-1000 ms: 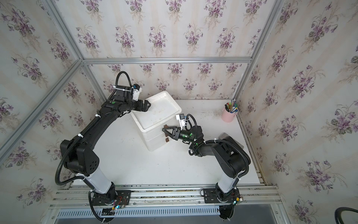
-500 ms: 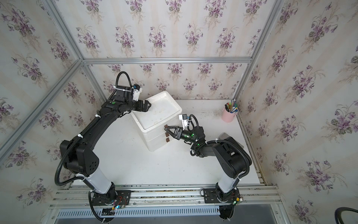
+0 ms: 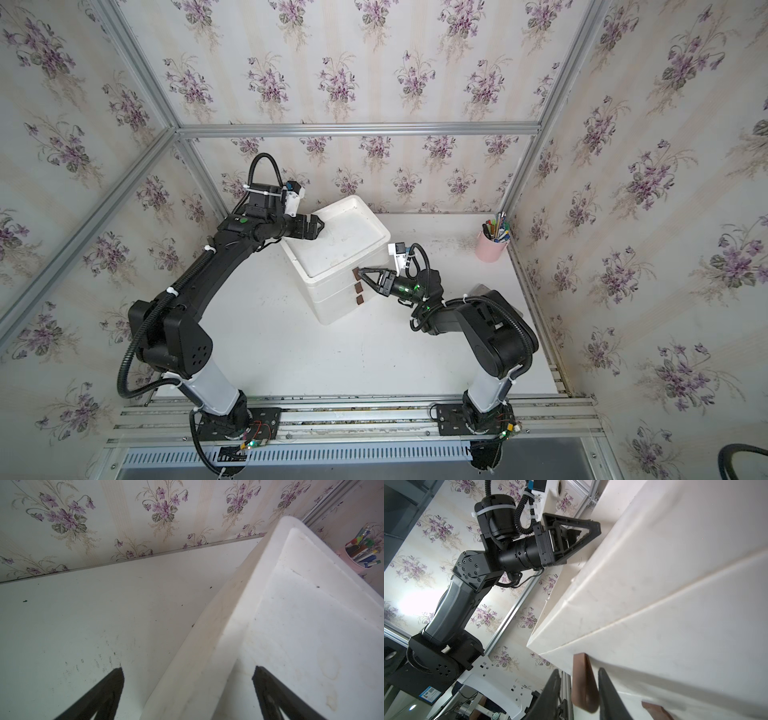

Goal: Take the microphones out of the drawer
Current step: Open the drawer in the storage box.

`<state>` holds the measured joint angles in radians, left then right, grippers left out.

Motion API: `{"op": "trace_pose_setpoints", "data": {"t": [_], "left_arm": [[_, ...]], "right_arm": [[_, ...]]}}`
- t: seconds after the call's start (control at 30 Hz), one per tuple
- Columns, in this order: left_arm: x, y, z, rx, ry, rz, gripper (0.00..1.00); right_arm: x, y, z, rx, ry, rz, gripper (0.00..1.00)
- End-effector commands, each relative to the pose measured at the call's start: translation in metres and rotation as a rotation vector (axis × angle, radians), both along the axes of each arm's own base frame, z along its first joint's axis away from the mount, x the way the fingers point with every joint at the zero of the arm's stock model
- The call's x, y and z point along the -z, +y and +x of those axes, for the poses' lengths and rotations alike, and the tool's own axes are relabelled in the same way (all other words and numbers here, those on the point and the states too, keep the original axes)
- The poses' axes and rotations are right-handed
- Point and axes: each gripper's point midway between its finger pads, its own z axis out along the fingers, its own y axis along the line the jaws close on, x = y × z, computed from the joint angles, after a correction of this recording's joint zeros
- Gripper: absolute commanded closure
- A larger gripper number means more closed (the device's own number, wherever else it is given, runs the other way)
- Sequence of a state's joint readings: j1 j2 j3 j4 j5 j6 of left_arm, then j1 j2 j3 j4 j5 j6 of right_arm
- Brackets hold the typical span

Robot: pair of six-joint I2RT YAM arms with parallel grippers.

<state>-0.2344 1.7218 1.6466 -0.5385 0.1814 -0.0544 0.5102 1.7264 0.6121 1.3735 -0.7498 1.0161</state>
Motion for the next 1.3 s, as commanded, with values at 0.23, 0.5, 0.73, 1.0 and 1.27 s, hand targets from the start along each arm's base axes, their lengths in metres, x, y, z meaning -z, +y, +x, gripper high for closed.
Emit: {"op": "trace_pose_setpoints", "data": {"t": [0.23,0.5,0.73,1.0,1.27], "left_arm": [[0.022,-0.006,-0.021,0.012,0.134,-0.038,0.01],[0.021,-0.003,-0.022,0.001,0.128,-0.029,0.01],[0.021,0.000,-0.021,-0.011,0.122,-0.016,0.01],[0.021,0.001,-0.021,-0.019,0.118,-0.009,0.01],[0.020,0.002,-0.021,-0.023,0.115,-0.006,0.01]], "right_arm": [[-0.008,0.003,-0.008,-0.028,-0.020,0.032,0.72],[-0.010,0.003,-0.009,-0.033,-0.018,0.039,1.00],[-0.004,-0.006,-0.019,-0.010,-0.015,0.020,1.00],[0.001,-0.021,-0.036,0.023,-0.010,-0.012,1.00],[0.000,-0.044,-0.051,0.064,-0.018,-0.023,1.00]]}}
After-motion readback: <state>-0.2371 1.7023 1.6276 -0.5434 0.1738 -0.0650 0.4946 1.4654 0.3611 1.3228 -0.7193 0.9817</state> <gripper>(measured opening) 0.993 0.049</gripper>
